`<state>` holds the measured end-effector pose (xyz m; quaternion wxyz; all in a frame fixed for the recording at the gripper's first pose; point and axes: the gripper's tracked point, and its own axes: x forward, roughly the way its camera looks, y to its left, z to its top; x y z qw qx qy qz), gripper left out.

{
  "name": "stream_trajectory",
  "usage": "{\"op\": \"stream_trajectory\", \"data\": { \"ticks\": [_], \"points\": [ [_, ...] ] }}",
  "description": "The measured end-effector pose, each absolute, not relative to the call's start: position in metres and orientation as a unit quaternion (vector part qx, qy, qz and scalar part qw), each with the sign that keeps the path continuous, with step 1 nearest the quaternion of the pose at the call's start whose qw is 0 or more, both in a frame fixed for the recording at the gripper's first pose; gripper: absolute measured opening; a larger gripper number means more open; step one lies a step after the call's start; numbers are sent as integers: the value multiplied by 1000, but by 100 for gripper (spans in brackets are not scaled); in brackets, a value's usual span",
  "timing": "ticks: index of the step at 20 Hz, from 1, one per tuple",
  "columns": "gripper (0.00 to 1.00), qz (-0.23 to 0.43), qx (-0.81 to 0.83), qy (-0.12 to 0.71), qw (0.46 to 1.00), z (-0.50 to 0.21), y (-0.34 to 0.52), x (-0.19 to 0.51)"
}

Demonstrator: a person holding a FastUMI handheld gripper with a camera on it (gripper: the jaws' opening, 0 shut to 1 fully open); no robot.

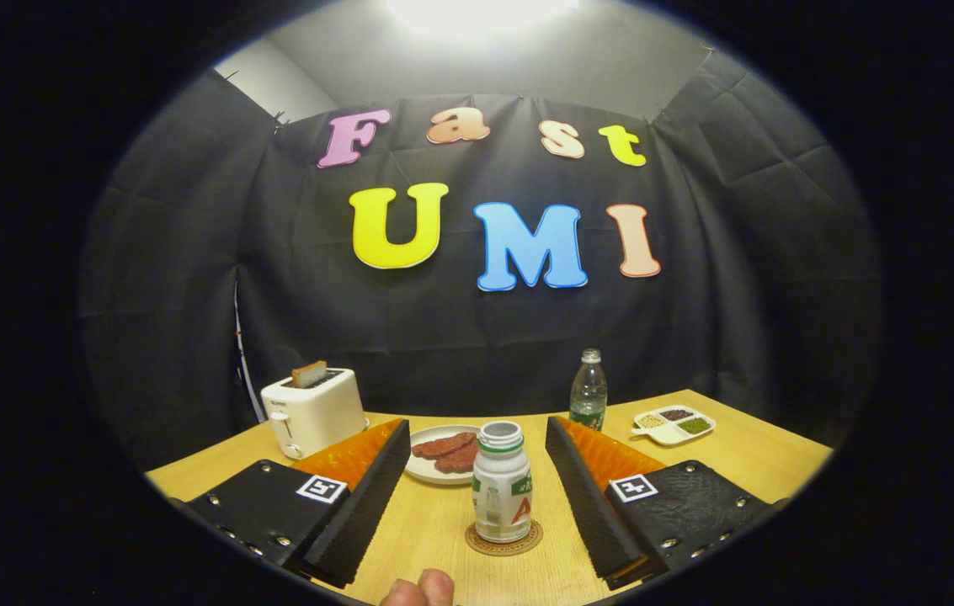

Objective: Take the bottle from table, then pour the juice into the cup, finally place the bottle on the coaster

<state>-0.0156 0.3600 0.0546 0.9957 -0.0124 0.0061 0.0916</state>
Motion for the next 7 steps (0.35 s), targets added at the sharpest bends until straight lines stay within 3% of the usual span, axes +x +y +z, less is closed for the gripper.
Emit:
{"op": "stream_trajectory", "data": {
  "ticks": [7],
  "points": [
    [98, 123, -36, -21, 992, 99, 364, -27]
  ]
}}
